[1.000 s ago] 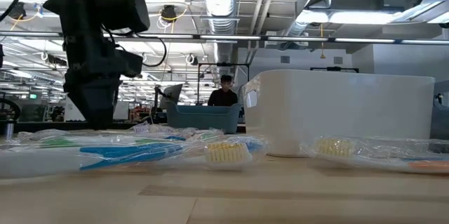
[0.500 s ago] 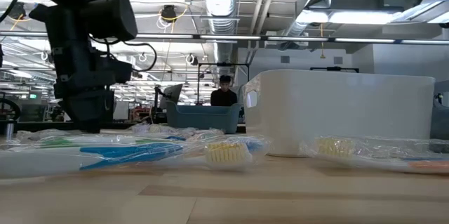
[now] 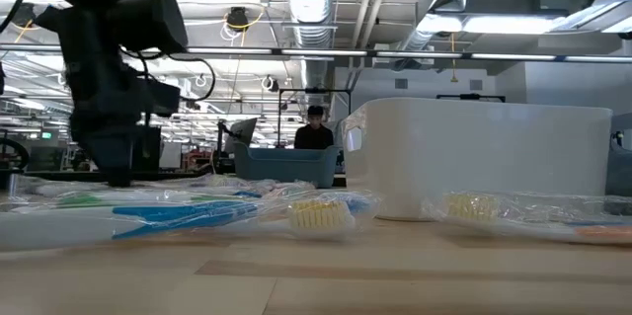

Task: Pick & Place Toothbrushes
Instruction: Put the violet toothbrush into the blue bin

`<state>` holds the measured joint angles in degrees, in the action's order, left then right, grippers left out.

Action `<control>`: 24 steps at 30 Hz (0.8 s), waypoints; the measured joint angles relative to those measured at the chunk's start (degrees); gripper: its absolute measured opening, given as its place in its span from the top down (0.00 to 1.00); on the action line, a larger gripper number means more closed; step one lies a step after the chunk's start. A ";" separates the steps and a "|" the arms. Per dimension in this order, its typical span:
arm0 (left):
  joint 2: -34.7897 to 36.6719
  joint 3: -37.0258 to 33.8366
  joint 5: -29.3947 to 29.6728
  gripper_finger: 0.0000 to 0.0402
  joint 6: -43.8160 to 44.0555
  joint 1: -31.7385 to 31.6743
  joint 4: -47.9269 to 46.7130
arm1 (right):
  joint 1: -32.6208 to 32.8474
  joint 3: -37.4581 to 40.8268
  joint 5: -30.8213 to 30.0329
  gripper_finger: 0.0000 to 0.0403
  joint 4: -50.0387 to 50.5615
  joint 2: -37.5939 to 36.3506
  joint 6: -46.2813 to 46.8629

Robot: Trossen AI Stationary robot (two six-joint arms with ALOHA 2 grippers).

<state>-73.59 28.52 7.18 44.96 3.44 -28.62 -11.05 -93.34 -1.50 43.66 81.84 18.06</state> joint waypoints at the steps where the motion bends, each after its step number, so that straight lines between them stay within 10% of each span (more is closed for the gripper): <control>1: 1.58 -0.13 -0.59 0.98 0.01 0.05 -0.34 | 0.00 0.00 0.00 0.73 0.00 0.00 0.00; 13: 15.51 0.19 0.90 0.98 -1.70 -3.73 3.80 | -0.85 0.00 -0.03 0.73 -0.66 0.00 -0.07; 24: 7.86 10.33 -6.76 0.99 -13.77 -20.84 12.85 | -1.11 0.00 -0.04 0.73 -1.31 0.00 -0.63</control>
<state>-65.73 38.84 0.41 31.19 -17.40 -15.77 -12.16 -93.34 -1.54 42.35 81.84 17.43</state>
